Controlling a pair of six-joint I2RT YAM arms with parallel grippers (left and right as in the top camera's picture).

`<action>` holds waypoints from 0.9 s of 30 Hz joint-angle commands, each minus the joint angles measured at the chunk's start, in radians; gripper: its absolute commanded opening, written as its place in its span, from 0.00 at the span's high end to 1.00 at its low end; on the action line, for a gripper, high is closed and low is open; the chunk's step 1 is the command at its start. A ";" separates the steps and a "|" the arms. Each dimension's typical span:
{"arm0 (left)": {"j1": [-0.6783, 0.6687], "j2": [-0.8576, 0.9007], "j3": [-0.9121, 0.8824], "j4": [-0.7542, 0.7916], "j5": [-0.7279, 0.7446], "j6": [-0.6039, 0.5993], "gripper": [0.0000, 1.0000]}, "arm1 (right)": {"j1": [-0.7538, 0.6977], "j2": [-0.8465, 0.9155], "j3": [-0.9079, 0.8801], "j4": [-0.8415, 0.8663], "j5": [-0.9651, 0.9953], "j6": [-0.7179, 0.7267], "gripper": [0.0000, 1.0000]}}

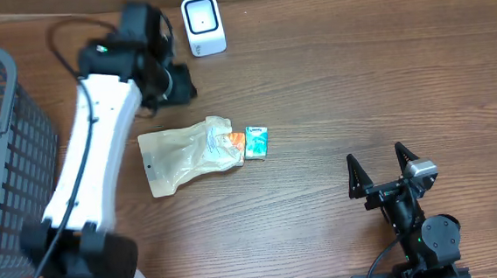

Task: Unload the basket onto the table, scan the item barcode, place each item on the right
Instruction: 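Open the left gripper and move it back over the basket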

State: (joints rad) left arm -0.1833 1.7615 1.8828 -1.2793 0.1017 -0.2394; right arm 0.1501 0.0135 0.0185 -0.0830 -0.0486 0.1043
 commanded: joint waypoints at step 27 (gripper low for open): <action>0.752 -0.140 0.349 -0.332 -0.234 -0.101 0.00 | -0.005 -0.011 -0.011 0.003 -0.005 0.003 0.00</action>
State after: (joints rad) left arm 0.5381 1.5997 2.2814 -1.6058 -0.0692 -0.2771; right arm 0.1501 0.0135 0.0185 -0.0830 -0.0486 0.1043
